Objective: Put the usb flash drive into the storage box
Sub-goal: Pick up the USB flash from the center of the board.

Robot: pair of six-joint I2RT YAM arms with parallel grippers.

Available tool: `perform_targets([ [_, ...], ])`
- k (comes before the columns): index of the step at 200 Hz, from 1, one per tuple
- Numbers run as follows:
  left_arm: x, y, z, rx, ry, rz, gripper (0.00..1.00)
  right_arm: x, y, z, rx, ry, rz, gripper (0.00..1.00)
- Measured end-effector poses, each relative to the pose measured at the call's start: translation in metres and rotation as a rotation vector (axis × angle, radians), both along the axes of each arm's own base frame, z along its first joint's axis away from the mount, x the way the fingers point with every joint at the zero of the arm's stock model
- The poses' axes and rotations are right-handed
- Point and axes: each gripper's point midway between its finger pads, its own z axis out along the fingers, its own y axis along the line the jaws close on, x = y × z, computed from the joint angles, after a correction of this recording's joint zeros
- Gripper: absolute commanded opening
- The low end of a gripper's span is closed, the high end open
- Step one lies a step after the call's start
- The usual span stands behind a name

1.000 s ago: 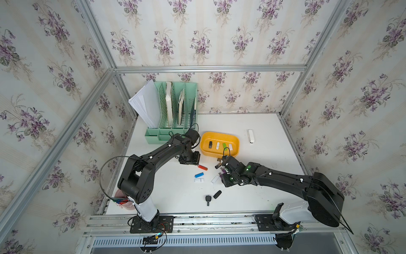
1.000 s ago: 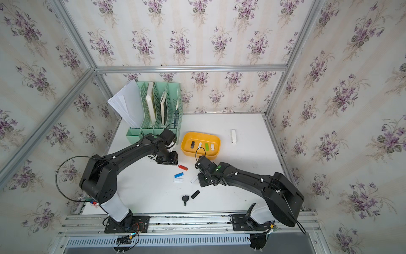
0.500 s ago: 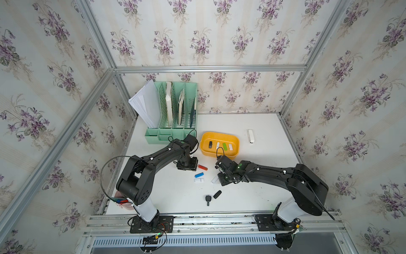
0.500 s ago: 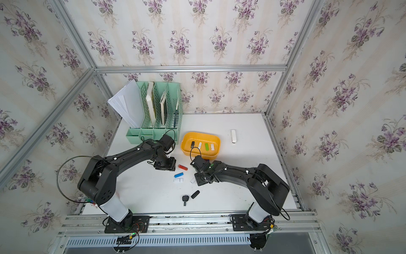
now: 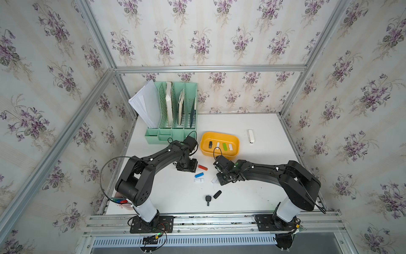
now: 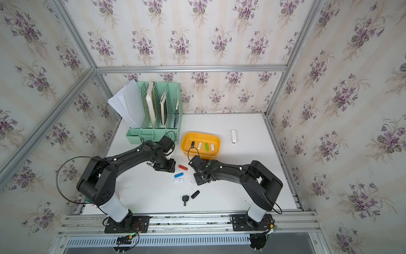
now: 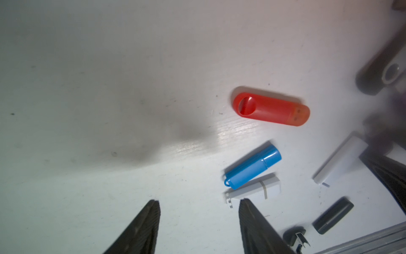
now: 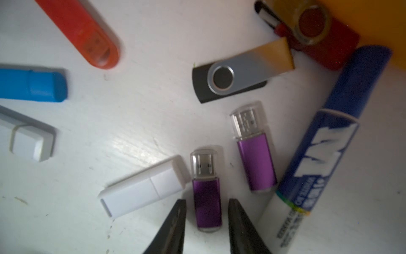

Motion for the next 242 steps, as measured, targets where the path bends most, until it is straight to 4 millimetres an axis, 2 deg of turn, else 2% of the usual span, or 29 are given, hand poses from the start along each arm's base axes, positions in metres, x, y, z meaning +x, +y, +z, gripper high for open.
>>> perform_targets([
  [75,-0.009,-0.018,-0.004,-0.034,0.005,-0.140,0.64,0.008,0.000,-0.001,0.016,-0.014,-0.009,0.33],
  [116,-0.009,-0.023,-0.008,-0.041,0.007,-0.184,0.64,0.009,0.000,-0.001,0.020,-0.016,-0.010,0.29],
  [164,-0.009,-0.035,-0.013,-0.043,0.013,-0.236,0.63,0.010,-0.001,-0.002,0.027,-0.024,-0.009,0.28],
  [211,-0.015,-0.035,-0.025,-0.005,0.000,-0.269,0.61,0.010,-0.001,-0.002,0.041,-0.032,-0.013,0.28],
  [242,-0.012,-0.035,-0.028,0.013,-0.041,-0.279,0.60,0.010,-0.001,-0.003,0.048,-0.036,-0.016,0.28],
])
